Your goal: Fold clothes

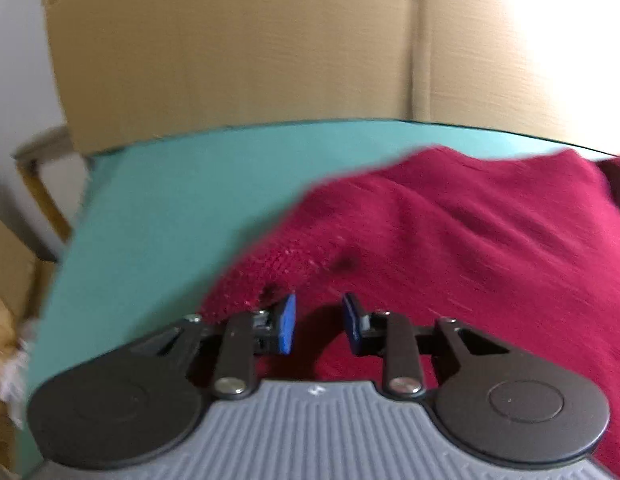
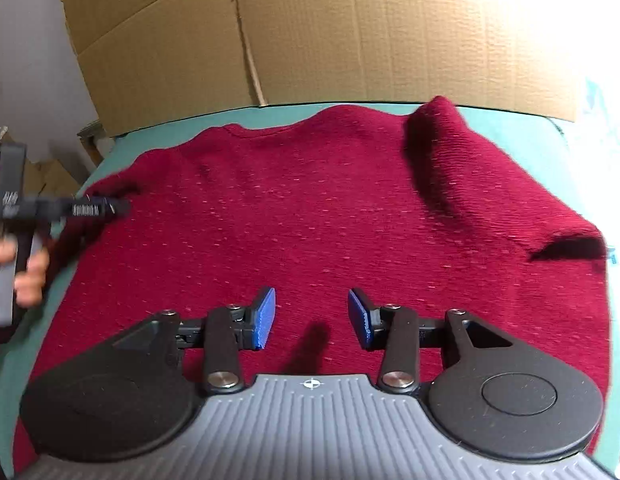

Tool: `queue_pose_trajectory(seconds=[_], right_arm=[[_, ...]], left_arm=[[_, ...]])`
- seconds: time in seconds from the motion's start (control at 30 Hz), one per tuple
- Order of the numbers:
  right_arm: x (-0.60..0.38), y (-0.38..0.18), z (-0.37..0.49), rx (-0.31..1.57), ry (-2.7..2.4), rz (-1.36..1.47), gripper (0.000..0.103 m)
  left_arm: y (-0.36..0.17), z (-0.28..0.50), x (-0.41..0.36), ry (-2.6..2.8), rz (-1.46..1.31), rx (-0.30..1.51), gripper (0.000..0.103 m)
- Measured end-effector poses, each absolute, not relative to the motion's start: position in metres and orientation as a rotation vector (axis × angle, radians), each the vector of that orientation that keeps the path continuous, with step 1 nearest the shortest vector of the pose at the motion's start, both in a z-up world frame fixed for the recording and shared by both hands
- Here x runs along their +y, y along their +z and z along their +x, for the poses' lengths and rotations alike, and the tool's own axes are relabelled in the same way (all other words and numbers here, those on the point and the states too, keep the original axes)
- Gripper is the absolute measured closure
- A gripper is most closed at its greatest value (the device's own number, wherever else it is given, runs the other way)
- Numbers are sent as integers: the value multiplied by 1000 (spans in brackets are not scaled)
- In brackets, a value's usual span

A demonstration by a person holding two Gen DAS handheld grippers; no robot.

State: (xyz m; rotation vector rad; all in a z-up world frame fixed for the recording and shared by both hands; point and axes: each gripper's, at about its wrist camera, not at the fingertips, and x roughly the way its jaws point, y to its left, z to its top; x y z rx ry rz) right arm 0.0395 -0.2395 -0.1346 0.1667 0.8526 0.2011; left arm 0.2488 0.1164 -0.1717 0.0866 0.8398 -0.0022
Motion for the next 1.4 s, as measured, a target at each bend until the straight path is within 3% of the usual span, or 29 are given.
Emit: queue_pose_trajectory(seconds=[0.17, 0.27, 0.33, 0.37, 0.4, 0.43, 0.6, 0.73, 0.87, 0.9, 0.93, 0.97, 1.07, 1.13, 1.4], right_arm=[[-262, -132, 26, 841, 105, 169, 59], [-281, -127, 13, 821, 16, 142, 59], [-296, -123, 0, 799, -64, 92, 56], [-304, -122, -7, 795, -106, 61, 52], [-312, -123, -13, 802, -146, 34, 41], [-319, -124, -19, 815, -181, 12, 38], [-349, -144, -32, 912, -281, 61, 39], [-352, -156, -28, 943, -209, 199, 48], [-345, -158, -23, 933, -182, 212, 46], [-345, -159, -23, 924, -178, 218, 57], [-345, -158, -23, 918, -163, 219, 91], [-345, -158, -23, 918, -142, 219, 94], [-340, -150, -18, 900, -147, 115, 95], [-339, -142, -14, 873, -170, 25, 96], [-402, -76, 20, 632, -543, -188, 93]], left_arm=[[-170, 278, 152, 51, 59, 888, 68], [-166, 261, 132, 20, 220, 891, 68], [-165, 240, 119, -54, 296, 902, 58], [-165, 230, 112, -92, 334, 907, 58], [-164, 219, 107, -126, 360, 911, 57], [-161, 208, 103, -156, 366, 915, 55], [-145, 171, 70, -271, 365, 879, 44], [-151, 174, 45, -331, 353, 869, 43], [-166, 178, 28, -316, 340, 898, 42], [-168, 178, 27, -302, 324, 902, 41], [-170, 177, 26, -285, 308, 901, 36], [-170, 177, 26, -264, 291, 899, 35], [-172, 177, 29, -216, 229, 909, 31], [-174, 176, 29, -187, 223, 907, 22], [-177, 172, 31, -150, 214, 896, 16]])
